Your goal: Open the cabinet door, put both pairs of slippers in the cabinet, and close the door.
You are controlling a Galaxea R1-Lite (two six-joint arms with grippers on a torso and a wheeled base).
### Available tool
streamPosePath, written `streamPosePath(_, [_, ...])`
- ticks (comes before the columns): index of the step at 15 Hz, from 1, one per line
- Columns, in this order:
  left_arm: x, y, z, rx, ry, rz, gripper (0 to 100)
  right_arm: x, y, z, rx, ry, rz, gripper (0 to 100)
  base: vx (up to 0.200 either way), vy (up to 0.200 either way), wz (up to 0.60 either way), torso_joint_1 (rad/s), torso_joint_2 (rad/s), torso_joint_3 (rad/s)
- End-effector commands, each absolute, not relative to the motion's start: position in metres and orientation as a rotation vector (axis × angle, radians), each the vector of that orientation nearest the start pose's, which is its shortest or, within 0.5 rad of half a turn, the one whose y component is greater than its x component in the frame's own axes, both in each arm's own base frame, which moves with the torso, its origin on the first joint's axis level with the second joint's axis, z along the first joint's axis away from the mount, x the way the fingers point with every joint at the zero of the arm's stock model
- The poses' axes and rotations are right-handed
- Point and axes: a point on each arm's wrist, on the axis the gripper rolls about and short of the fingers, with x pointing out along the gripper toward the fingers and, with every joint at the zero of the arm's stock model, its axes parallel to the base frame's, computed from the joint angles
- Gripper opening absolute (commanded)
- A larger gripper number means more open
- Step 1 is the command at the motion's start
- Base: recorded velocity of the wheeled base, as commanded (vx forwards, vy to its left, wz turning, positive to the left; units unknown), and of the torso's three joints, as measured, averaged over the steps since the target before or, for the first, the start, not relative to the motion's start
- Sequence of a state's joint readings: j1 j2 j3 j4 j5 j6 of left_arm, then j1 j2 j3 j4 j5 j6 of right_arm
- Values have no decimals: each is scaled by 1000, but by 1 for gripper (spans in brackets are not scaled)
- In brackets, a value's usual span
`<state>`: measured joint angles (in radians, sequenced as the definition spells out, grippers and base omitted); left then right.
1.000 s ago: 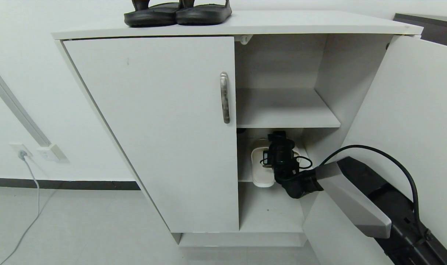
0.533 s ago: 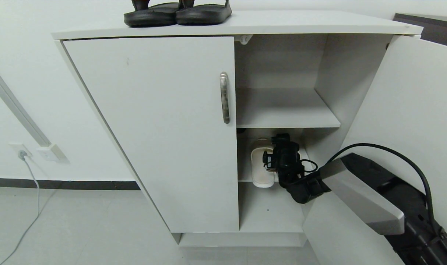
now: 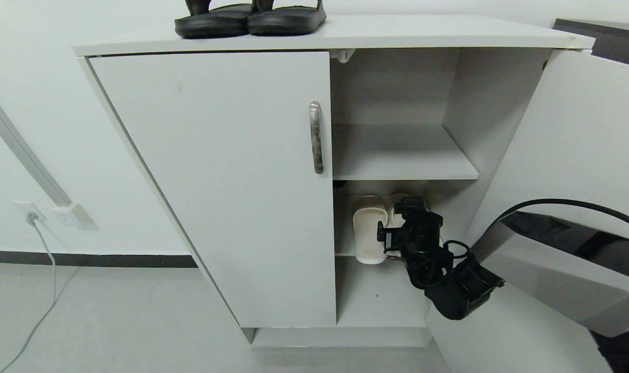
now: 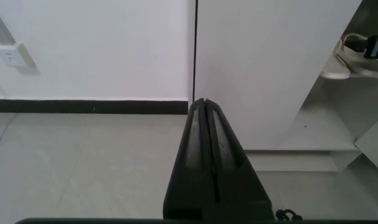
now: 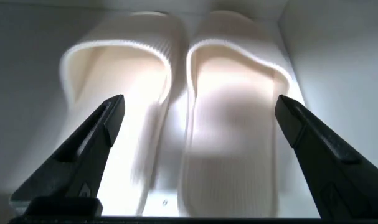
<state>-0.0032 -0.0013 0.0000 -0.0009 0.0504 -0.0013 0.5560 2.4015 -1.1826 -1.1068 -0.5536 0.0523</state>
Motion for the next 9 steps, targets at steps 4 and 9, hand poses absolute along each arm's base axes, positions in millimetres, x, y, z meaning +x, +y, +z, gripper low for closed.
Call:
streamPosePath(4, [-23, 1, 75, 0, 0, 46, 0, 344, 231, 72, -1, 78, 59, 100, 0, 0, 0, 0, 0, 0])
streamPosePath(9, [-23, 1, 76, 0, -2, 44, 0, 337, 232, 70, -8, 88, 68, 100, -40, 0, 0, 0, 0, 0])
